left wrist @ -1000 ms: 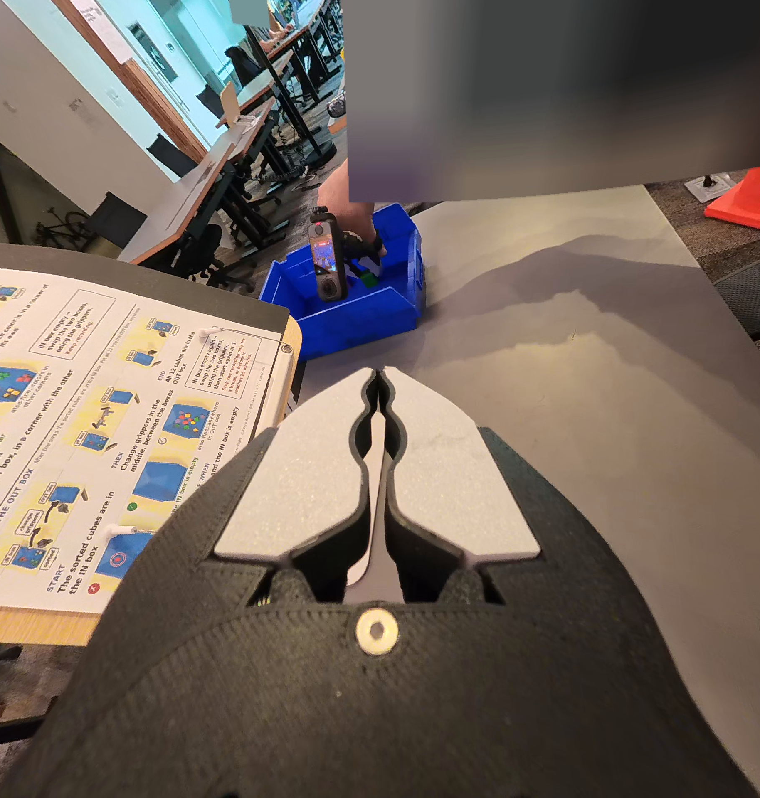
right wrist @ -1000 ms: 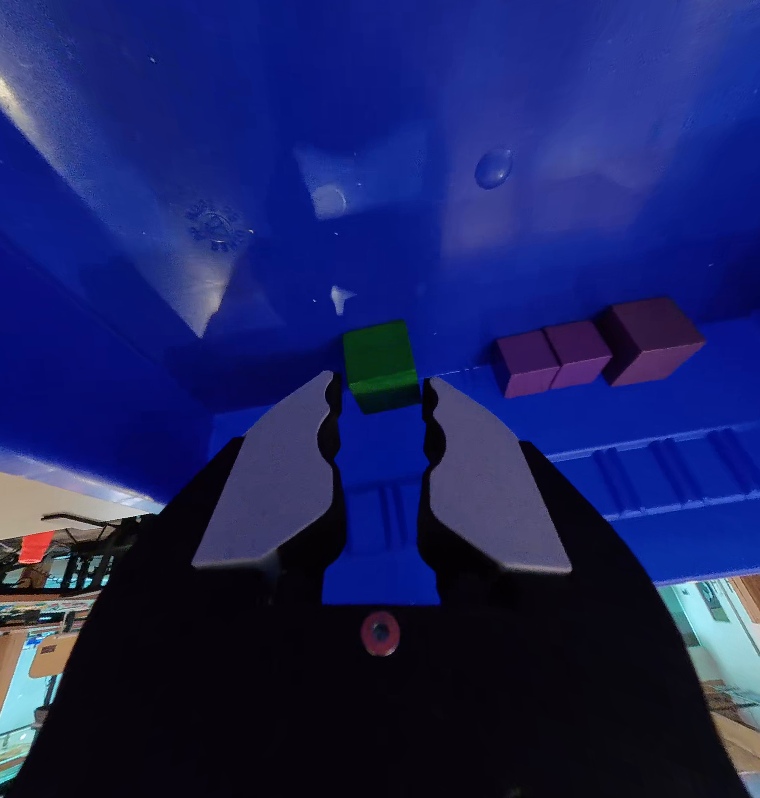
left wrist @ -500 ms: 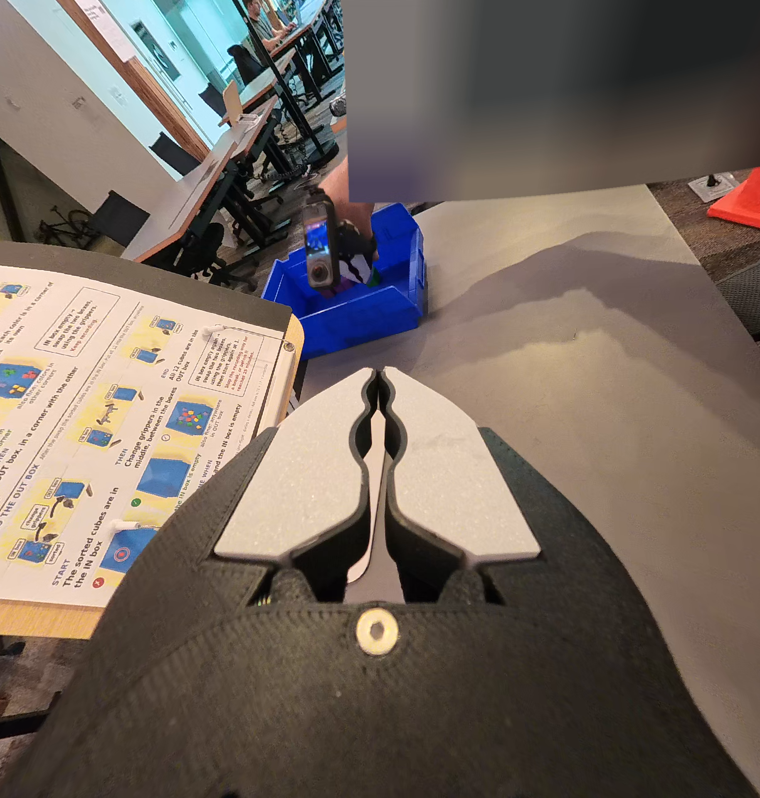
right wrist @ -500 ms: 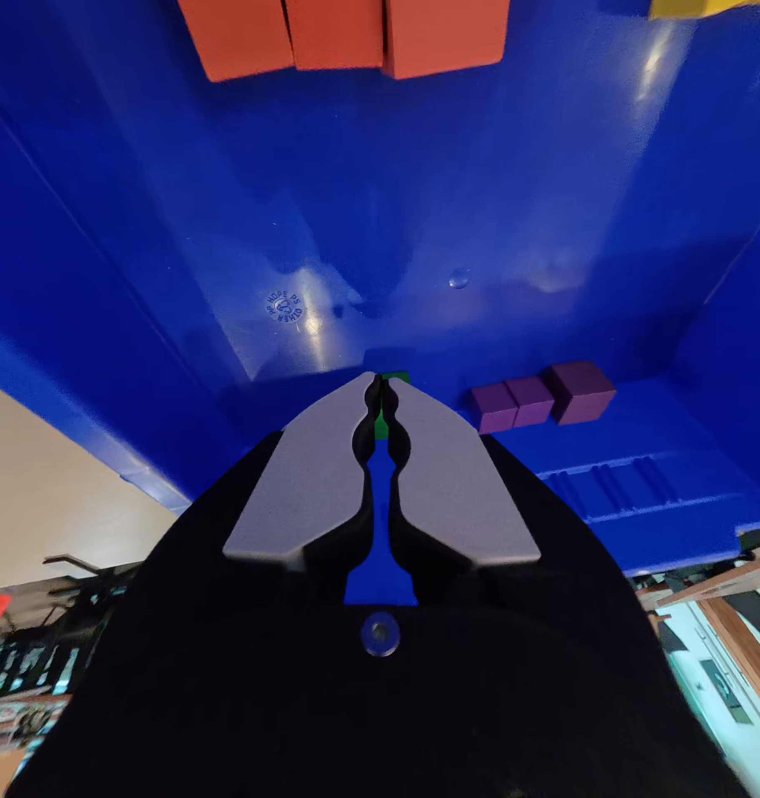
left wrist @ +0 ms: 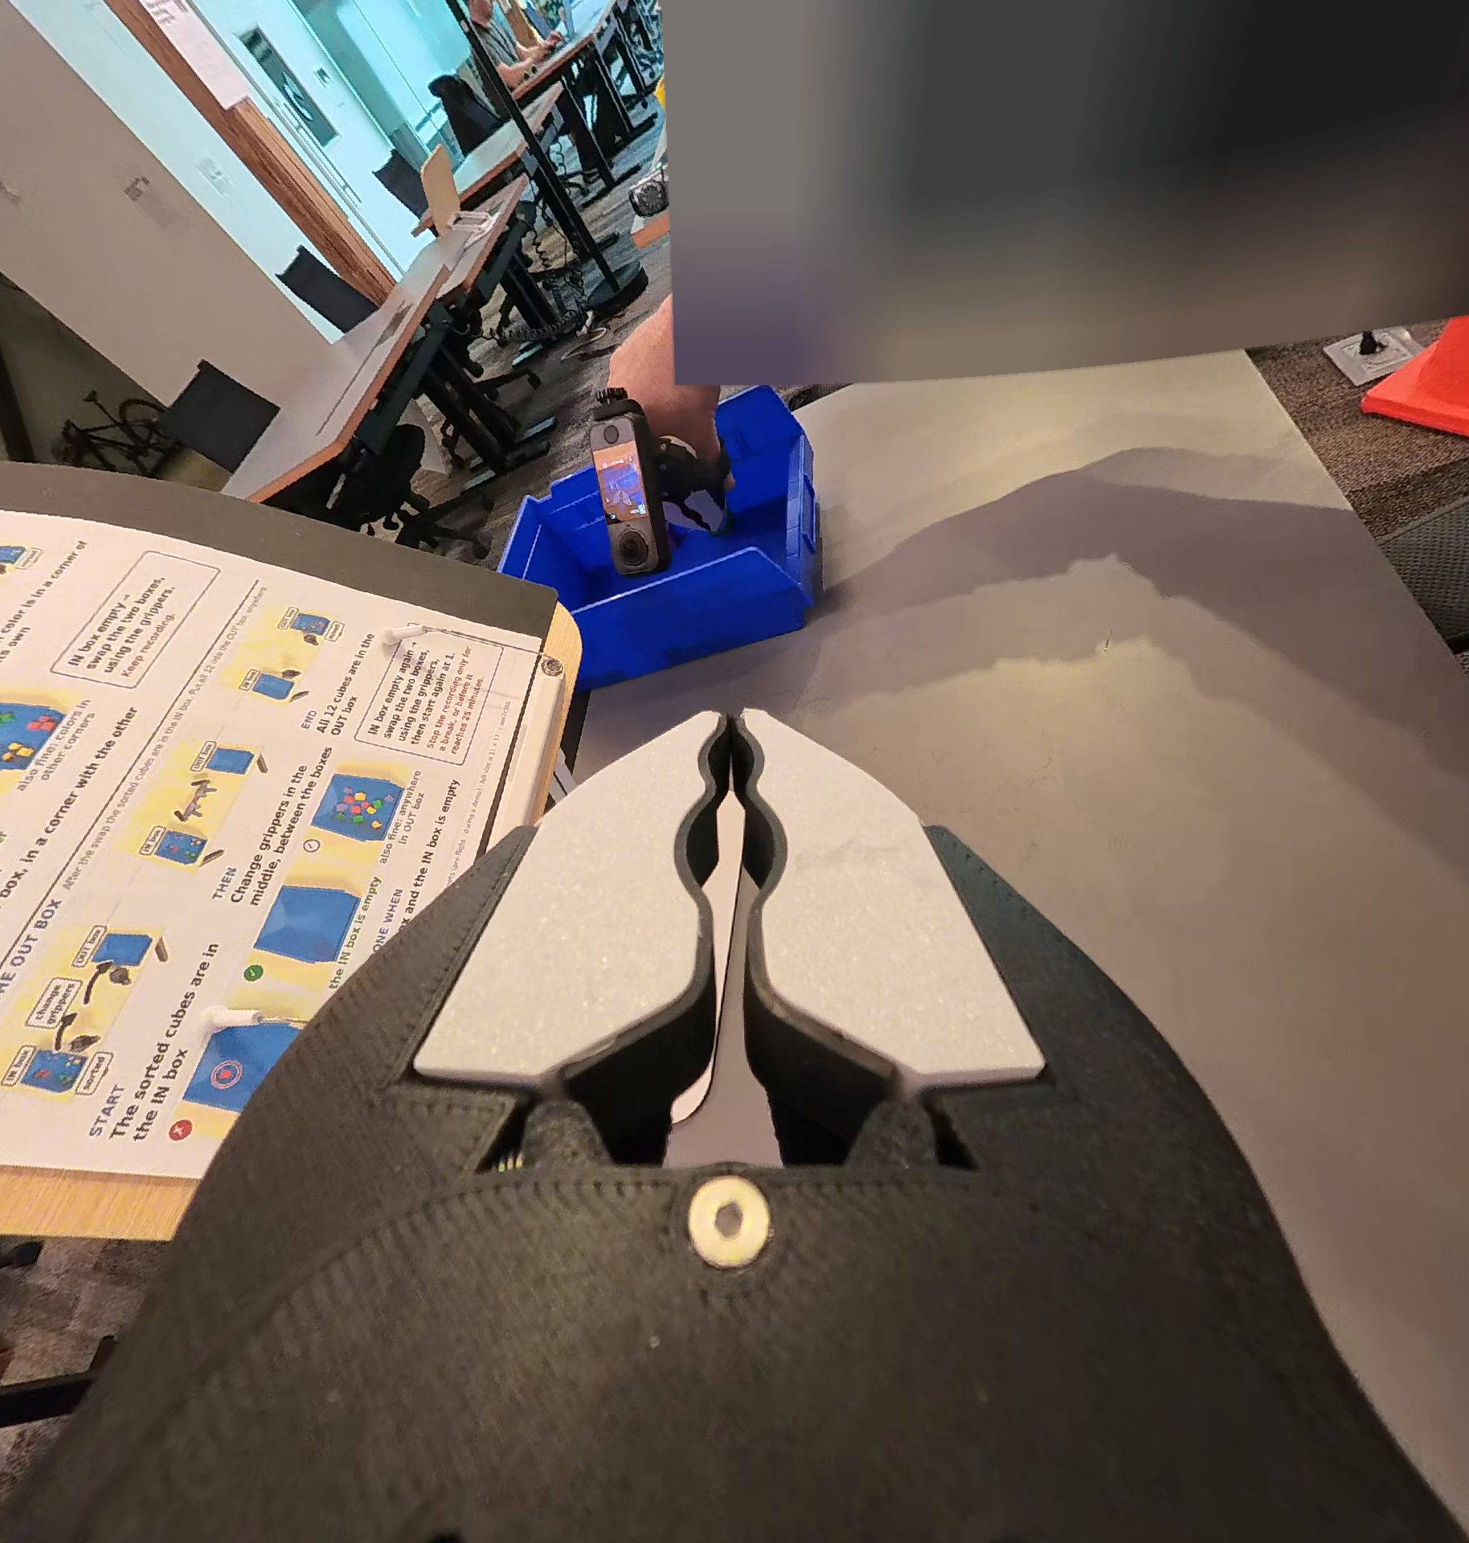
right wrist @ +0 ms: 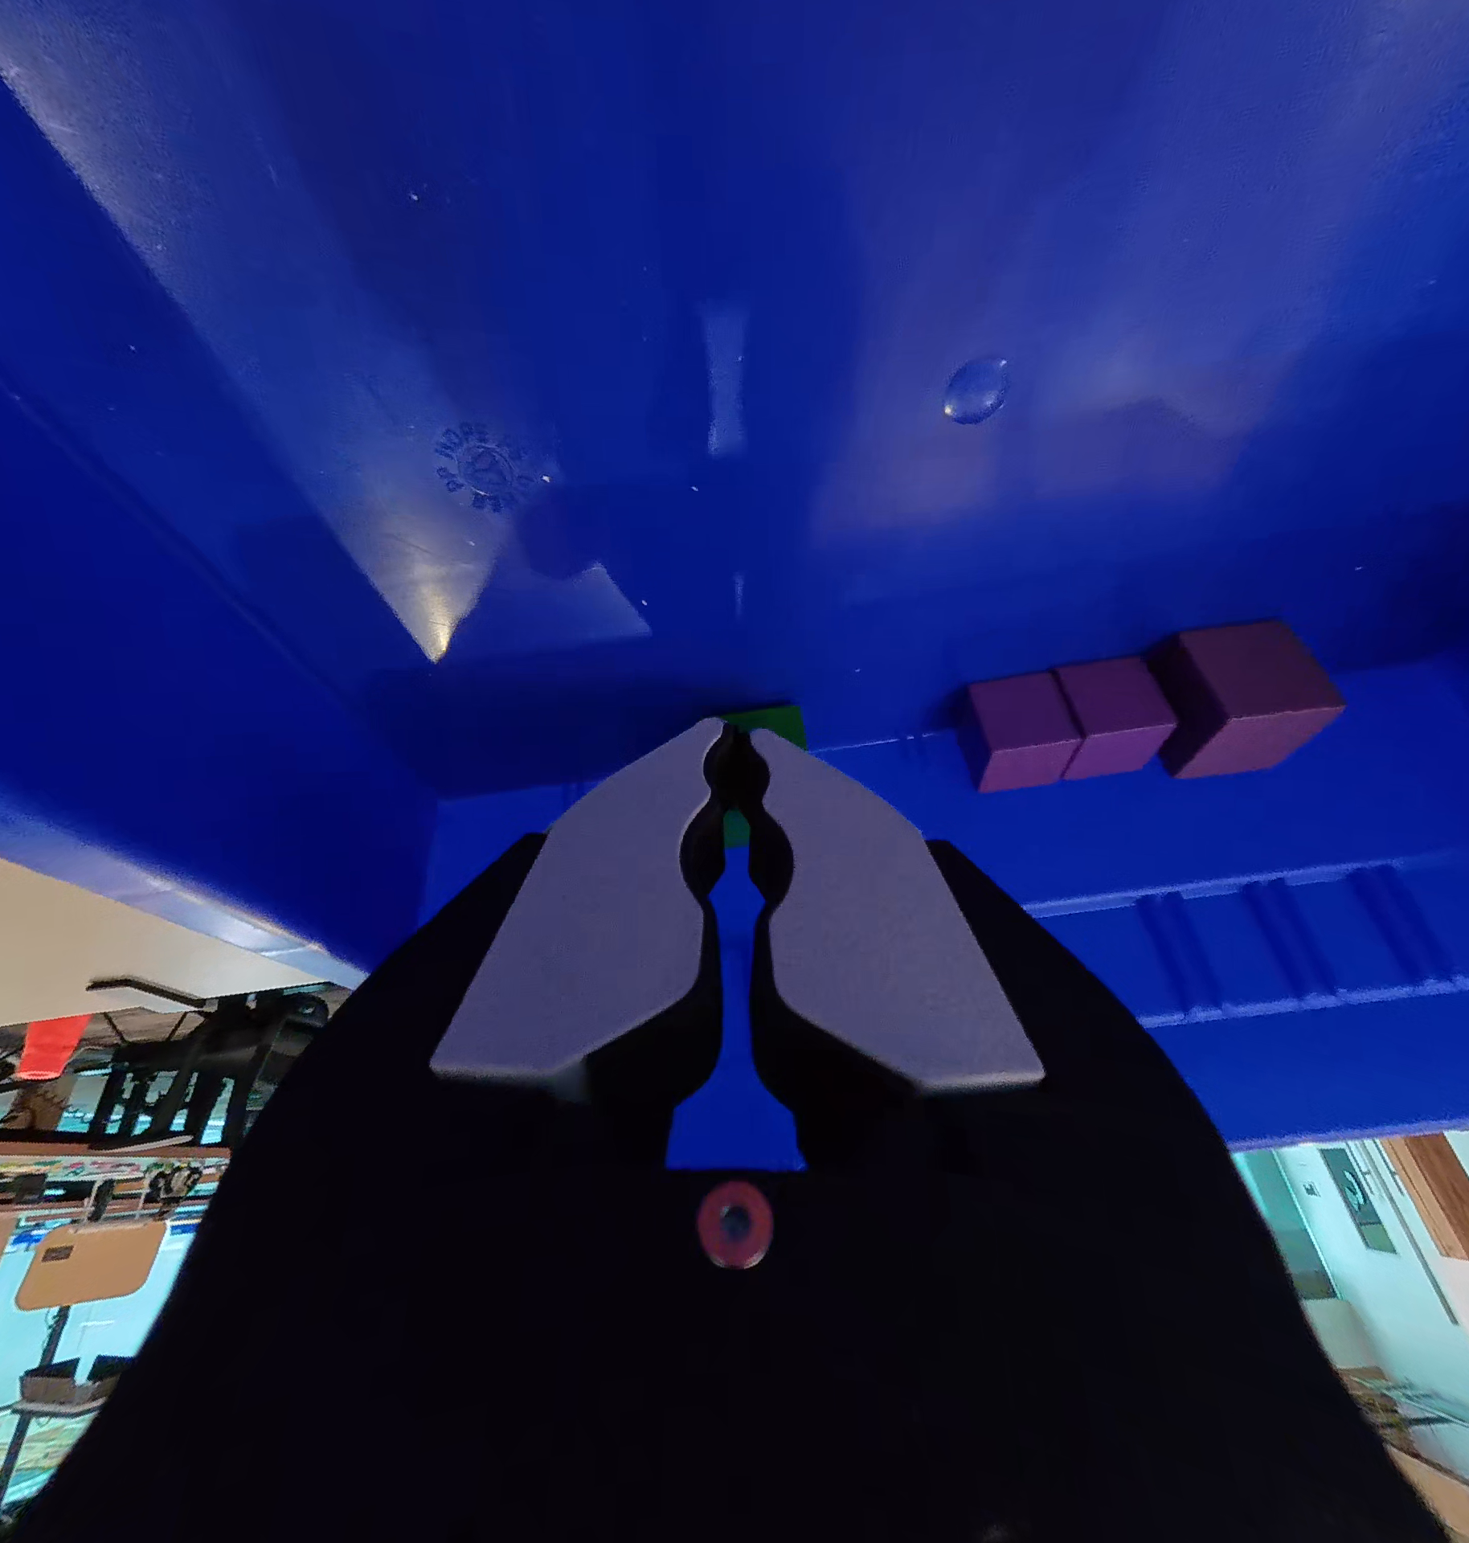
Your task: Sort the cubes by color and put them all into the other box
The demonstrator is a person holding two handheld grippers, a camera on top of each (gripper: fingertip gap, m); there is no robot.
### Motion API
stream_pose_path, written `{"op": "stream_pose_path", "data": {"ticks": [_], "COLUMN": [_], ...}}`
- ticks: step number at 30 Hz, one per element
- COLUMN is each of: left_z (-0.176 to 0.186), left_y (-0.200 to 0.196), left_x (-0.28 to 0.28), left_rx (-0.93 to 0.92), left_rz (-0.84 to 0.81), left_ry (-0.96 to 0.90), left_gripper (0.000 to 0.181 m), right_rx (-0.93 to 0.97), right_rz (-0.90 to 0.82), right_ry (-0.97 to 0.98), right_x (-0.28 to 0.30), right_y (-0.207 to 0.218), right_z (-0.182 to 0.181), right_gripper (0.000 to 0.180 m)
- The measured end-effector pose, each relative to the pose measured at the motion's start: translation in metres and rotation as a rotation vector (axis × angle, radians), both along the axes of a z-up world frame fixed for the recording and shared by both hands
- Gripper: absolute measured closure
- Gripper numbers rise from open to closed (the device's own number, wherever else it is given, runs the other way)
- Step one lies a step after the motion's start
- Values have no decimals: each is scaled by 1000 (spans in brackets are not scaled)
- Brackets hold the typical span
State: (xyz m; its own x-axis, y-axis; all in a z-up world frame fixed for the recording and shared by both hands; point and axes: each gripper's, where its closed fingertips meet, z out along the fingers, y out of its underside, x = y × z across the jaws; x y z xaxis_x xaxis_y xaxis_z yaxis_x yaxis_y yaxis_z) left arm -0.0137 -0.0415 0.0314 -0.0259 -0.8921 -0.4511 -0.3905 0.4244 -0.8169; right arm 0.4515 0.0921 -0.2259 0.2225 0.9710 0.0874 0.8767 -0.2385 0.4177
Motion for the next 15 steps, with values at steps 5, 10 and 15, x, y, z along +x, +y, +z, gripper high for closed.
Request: {"op": "stream_pose_path", "data": {"ticks": [5, 10, 15], "left_z": [1, 9, 12], "left_y": [2, 9, 16], "left_x": [-3, -19, -45], "left_rx": [3, 25, 52], "left_rz": [13, 74, 168], "left_ry": [-1, -11, 5], "left_gripper": [181, 181, 181], "right_rx": [56, 216, 443], "right_rz": [-6, -3, 66], "right_ry": [75, 182, 380], "right_x": [-14, -37, -84], "right_y": [3, -1, -17], "right_z": [13, 62, 126], "right_gripper": [180, 180, 180]}}
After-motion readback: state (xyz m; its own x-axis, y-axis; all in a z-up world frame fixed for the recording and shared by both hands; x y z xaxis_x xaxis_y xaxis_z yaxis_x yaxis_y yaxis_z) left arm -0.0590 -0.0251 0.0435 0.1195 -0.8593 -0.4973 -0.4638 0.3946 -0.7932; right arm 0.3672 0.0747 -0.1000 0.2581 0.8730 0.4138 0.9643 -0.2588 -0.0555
